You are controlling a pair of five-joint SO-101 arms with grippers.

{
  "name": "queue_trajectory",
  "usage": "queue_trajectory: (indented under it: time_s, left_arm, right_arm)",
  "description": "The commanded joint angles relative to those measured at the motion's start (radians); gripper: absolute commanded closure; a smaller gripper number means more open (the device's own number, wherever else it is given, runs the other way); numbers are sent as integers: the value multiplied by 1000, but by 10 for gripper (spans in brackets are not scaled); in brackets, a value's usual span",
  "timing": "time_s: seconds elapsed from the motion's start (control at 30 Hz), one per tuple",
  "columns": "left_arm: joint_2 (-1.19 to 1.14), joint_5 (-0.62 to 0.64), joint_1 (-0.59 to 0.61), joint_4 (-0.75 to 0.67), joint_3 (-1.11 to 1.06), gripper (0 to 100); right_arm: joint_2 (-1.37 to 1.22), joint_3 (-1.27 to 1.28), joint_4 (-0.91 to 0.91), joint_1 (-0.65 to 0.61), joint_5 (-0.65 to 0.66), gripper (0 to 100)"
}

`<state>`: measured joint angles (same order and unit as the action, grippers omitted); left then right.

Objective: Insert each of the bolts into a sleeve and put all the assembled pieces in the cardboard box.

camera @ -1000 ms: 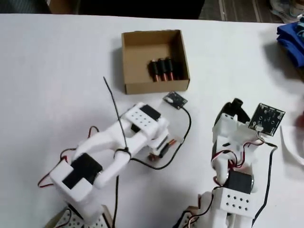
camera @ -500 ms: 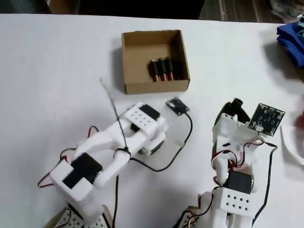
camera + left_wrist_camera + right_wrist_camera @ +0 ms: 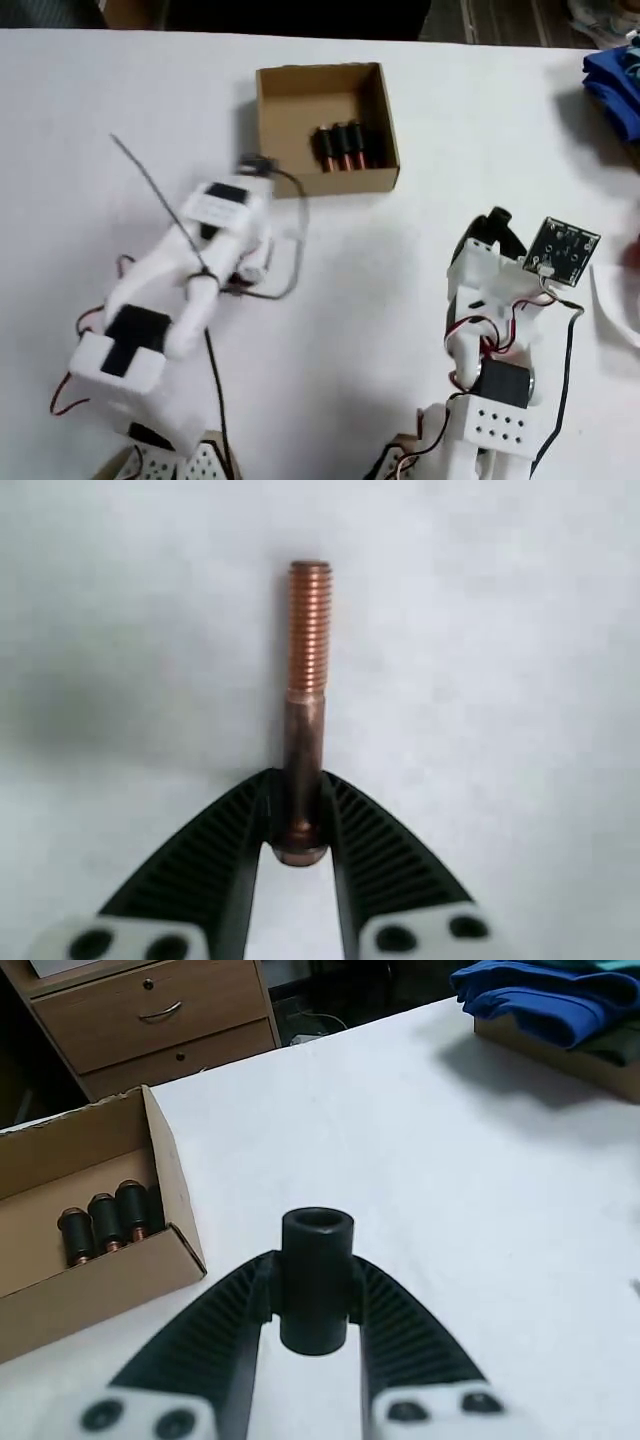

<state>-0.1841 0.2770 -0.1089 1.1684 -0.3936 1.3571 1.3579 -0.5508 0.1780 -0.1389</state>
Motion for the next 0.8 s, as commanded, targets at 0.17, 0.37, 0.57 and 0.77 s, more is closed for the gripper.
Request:
queue_trajectory:
  time_s: [0.17, 0.37, 0.57, 0.77]
  left_arm:
    - [6, 227, 46, 15, 36, 976]
    - [6, -216, 3, 15, 35, 976]
    - [14, -1149, 9, 64, 39, 976]
    - [5, -1653, 9, 126, 74, 976]
  right_arm:
    - [28, -9, 74, 2, 9, 979]
    - [28, -9, 76, 2, 9, 979]
    - [28, -9, 76, 2, 9, 979]
    - [28, -9, 76, 2, 9, 979]
